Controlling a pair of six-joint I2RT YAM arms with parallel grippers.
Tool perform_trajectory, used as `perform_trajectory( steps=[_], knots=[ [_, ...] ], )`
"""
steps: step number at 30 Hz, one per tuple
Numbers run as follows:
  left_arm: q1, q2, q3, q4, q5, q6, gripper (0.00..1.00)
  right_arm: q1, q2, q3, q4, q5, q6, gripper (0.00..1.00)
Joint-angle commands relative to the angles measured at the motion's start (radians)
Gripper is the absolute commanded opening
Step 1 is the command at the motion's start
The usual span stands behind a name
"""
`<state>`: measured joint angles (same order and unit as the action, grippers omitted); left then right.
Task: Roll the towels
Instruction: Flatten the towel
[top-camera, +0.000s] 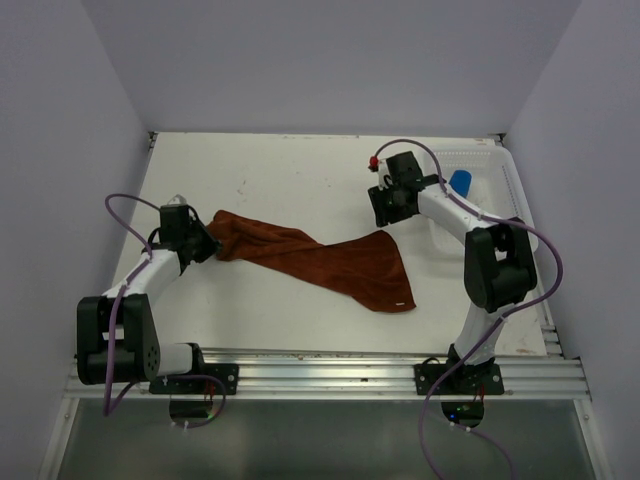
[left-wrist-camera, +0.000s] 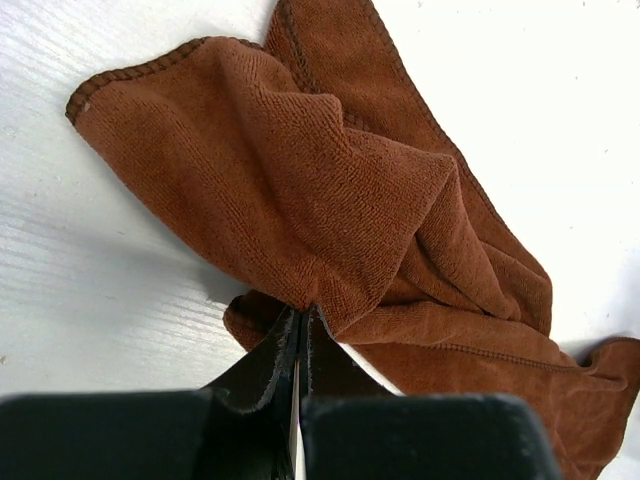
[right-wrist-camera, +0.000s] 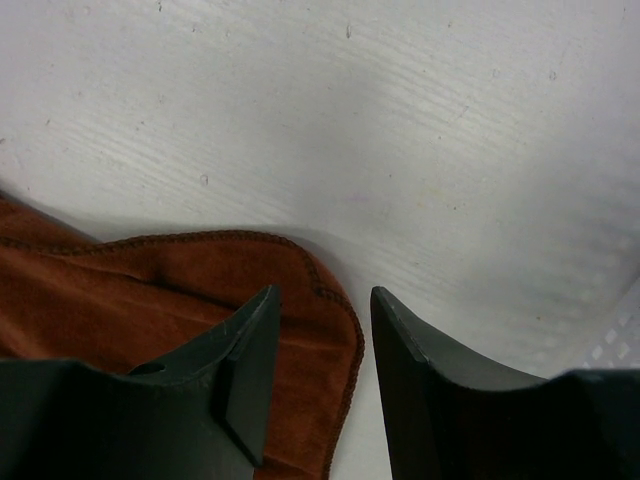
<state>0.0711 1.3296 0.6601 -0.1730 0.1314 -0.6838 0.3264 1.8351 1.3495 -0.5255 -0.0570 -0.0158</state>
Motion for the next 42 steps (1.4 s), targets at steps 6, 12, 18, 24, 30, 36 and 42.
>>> perform_trajectory(
  steps=[6,12,18,24,30,36,42],
  knots=[
    [0.007,0.019,0.036,0.033,0.022,0.036,0.0,-0.001,-0.034,-0.006,-0.007,-0.066,-0.177,0.45],
    [0.006,0.023,0.039,0.035,0.027,0.041,0.0,-0.012,-0.01,-0.004,-0.033,-0.107,-0.21,0.47],
    [0.006,0.039,0.044,0.04,0.027,0.044,0.0,-0.016,0.013,-0.006,-0.041,-0.122,-0.236,0.47],
    [0.006,0.052,0.044,0.049,0.037,0.041,0.0,-0.018,0.036,0.003,-0.062,-0.139,-0.262,0.47],
    [0.006,0.068,0.045,0.063,0.048,0.038,0.0,-0.017,0.064,0.01,-0.064,-0.121,-0.276,0.46],
    [0.006,0.074,0.049,0.066,0.053,0.04,0.0,-0.016,0.09,0.02,-0.045,-0.112,-0.276,0.46],
    [0.006,0.079,0.052,0.067,0.06,0.041,0.0,-0.016,0.112,0.031,-0.042,-0.11,-0.276,0.38]
  ],
)
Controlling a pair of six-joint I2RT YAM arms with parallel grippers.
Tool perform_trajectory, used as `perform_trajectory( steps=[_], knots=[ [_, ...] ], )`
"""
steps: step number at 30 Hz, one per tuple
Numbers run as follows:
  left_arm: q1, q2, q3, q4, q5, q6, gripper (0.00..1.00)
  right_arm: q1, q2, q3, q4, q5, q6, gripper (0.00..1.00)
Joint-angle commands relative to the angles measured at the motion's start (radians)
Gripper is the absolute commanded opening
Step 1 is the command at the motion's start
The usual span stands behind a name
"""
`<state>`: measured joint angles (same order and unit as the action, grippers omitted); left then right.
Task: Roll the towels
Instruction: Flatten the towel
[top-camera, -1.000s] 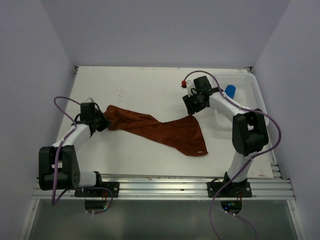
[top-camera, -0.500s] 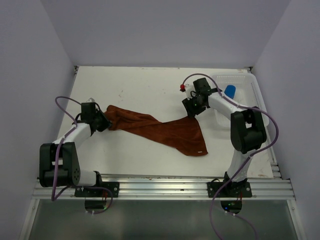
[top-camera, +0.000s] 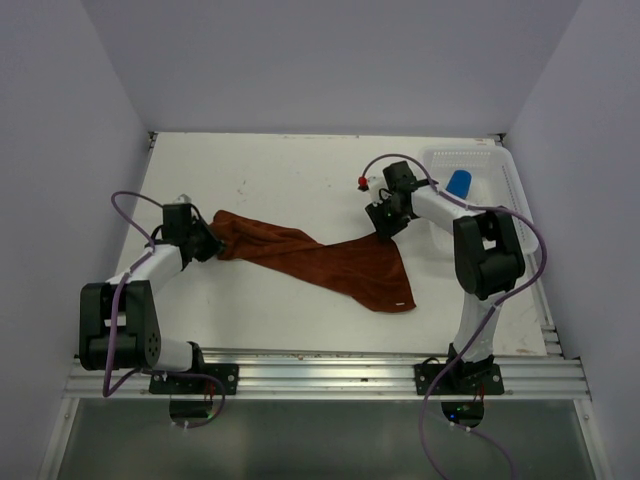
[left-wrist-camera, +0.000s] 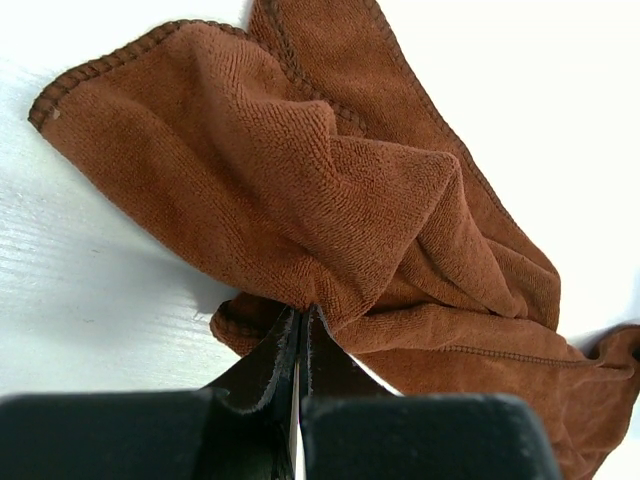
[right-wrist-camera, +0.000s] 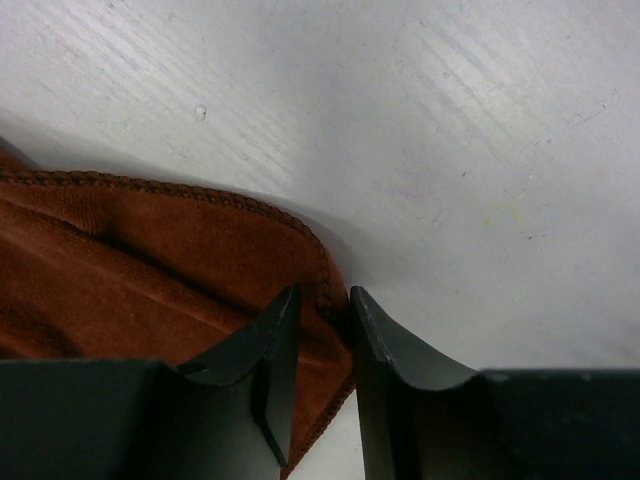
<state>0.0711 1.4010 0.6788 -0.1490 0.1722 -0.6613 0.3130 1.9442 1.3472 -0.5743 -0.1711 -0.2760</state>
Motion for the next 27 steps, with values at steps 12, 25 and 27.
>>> perform_trajectory(
  steps=[12,25,27],
  knots=[
    [0.003,-0.011,0.041,0.077,0.073,-0.018,0.0,-0.002,-0.106,0.046,-0.007,0.035,0.038,0.0],
    [-0.246,0.124,0.281,0.124,-0.04,-0.093,0.0,0.011,-0.169,0.05,-0.091,0.169,0.115,0.0],
    [-0.274,0.205,0.321,0.131,-0.021,-0.081,0.01,0.011,-0.171,0.038,-0.096,0.194,0.135,0.0]
  ],
)
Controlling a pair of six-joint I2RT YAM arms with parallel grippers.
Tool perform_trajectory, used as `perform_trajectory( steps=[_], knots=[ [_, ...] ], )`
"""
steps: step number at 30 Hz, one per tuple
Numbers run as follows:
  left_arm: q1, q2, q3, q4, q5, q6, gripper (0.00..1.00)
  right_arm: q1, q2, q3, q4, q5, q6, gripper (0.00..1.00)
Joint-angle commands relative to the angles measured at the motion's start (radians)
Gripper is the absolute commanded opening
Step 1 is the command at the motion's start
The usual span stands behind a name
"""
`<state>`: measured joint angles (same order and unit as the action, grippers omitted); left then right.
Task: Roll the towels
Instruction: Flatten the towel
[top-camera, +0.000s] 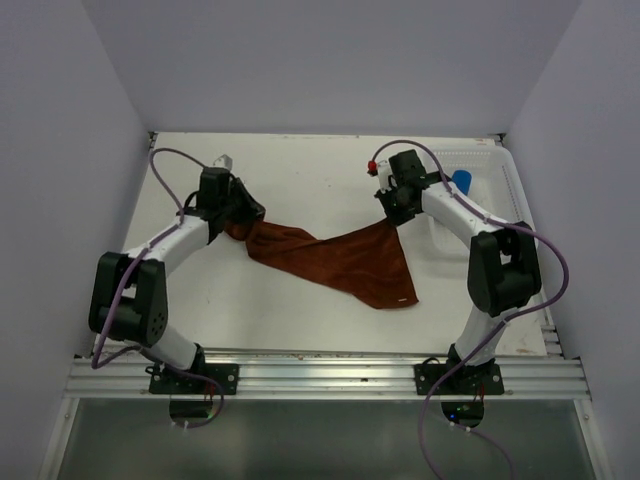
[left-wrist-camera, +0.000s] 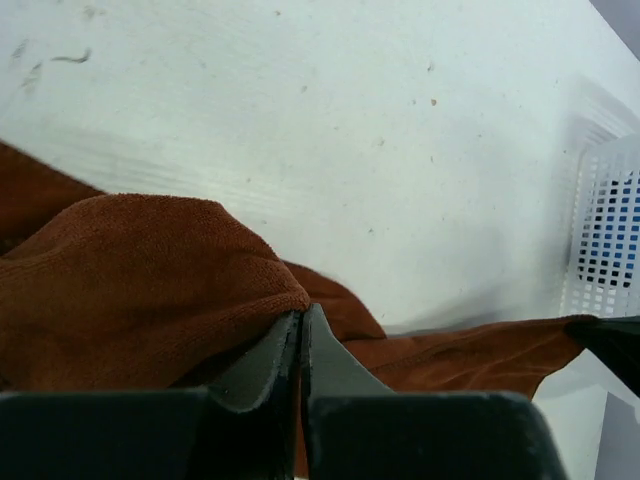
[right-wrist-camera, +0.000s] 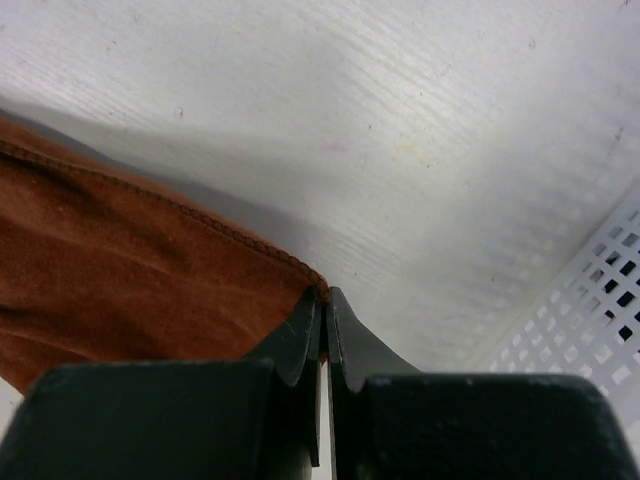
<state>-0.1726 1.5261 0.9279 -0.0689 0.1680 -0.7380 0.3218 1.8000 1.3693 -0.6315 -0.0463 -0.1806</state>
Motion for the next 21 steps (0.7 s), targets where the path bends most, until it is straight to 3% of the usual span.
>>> perform_trajectory(
  steps=[1,4,5,8,11,17,21],
  knots=[
    [-0.036,0.113,0.119,0.05,0.005,0.009,0.05,0.002,-0.028,0.01,-0.039,0.071,0.041,0.0],
    [-0.062,0.212,0.204,0.018,0.063,0.092,0.34,0.002,-0.033,-0.003,-0.037,0.071,0.056,0.0],
    [-0.065,0.233,0.222,-0.036,0.064,0.112,0.48,0.002,-0.034,-0.004,-0.037,0.071,0.059,0.0],
    [-0.065,0.189,0.223,-0.075,0.001,0.183,0.63,0.0,-0.042,-0.004,-0.033,0.068,0.072,0.0],
    [-0.064,0.105,0.201,-0.113,-0.091,0.221,0.68,0.002,-0.047,-0.003,-0.027,0.062,0.082,0.0],
    [-0.058,-0.079,0.132,-0.147,-0.255,0.253,0.69,0.002,-0.044,-0.003,-0.031,0.071,0.084,0.0],
    [-0.048,-0.135,0.05,-0.172,-0.242,0.258,0.7,0.003,-0.047,-0.009,-0.022,0.085,0.089,0.0]
  ],
)
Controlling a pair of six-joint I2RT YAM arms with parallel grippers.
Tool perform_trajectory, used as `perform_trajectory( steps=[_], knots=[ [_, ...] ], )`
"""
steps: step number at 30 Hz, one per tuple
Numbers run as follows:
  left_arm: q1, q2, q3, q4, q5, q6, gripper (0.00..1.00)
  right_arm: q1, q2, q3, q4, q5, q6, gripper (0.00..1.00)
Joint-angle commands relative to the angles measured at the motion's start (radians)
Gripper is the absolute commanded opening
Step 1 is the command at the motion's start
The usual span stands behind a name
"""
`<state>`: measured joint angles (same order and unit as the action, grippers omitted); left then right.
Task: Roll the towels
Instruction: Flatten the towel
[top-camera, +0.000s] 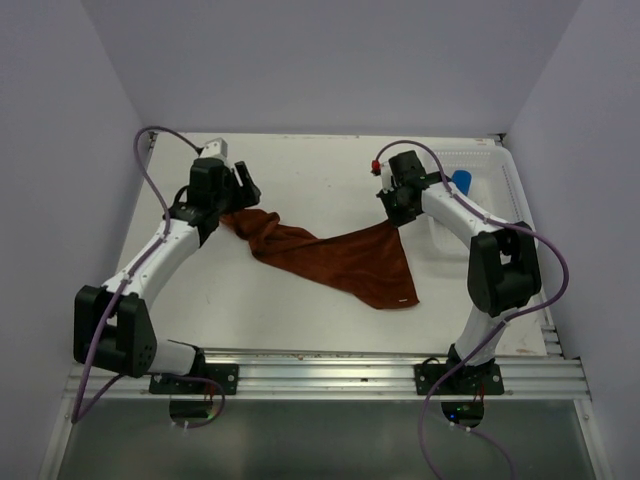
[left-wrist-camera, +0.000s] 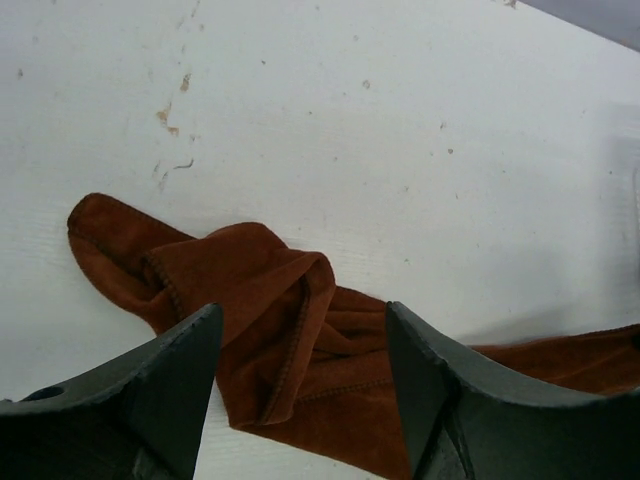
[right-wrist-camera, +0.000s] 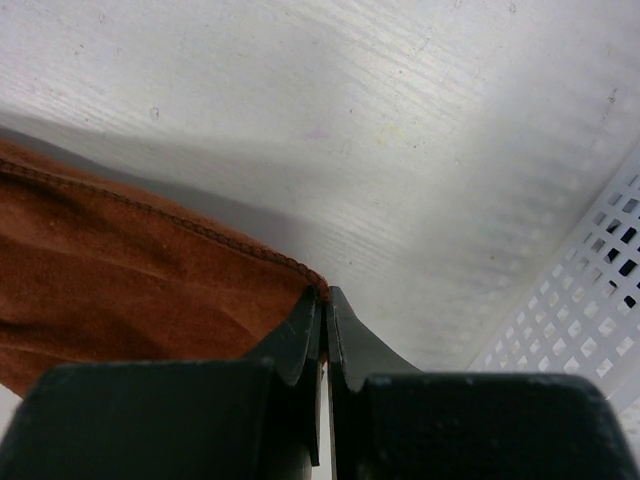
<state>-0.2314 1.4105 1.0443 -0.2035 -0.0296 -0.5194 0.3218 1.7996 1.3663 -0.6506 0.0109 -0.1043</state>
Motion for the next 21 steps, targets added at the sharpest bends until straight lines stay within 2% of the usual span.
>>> perform_trajectory(
  steps=[1,9,17,21],
  knots=[
    [0.012,-0.028,-0.087,-0.036,-0.036,0.038,0.69,0.002,-0.045,-0.004,-0.001,0.031,0.018,0.0],
    [0.021,-0.039,-0.245,0.019,-0.046,-0.033,0.56,0.002,-0.022,0.004,0.017,0.031,0.034,0.0],
    [0.023,0.01,-0.263,0.15,-0.05,-0.056,0.5,0.002,0.001,0.016,0.025,0.023,0.037,0.0],
    [0.023,0.074,-0.233,0.15,-0.066,-0.05,0.47,0.002,-0.009,0.007,0.032,0.037,0.041,0.0]
  ],
)
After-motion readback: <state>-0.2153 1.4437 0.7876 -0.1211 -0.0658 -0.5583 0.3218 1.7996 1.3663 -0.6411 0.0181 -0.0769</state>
